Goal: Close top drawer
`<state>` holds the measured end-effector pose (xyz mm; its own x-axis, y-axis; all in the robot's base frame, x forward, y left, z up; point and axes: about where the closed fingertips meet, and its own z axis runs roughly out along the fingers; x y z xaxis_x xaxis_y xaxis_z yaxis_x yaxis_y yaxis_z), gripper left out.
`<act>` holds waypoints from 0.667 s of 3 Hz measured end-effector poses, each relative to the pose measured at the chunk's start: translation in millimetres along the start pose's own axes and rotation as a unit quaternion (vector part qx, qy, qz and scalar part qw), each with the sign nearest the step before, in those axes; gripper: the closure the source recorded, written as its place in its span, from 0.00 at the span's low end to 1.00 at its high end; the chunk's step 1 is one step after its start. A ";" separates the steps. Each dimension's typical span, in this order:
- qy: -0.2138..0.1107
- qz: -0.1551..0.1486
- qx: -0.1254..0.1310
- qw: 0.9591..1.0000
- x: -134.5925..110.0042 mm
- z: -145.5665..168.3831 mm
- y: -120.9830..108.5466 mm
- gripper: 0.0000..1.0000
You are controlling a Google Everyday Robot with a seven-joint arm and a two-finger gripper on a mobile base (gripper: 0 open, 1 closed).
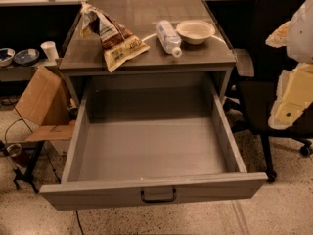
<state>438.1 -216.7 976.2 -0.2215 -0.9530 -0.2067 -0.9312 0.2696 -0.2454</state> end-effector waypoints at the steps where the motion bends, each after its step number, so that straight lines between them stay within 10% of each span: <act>1: 0.000 0.000 0.000 1.000 0.0 0.0 0.0 0.00; 2: -0.008 0.010 0.002 1.000 1.1 1.1 -1.2 0.00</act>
Offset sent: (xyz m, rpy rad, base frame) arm 0.0026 -0.0047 -0.0076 0.0473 0.0105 -0.0350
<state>439.3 -217.9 975.2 -0.2345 -0.9454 -0.2264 -0.9258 0.2882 -0.2445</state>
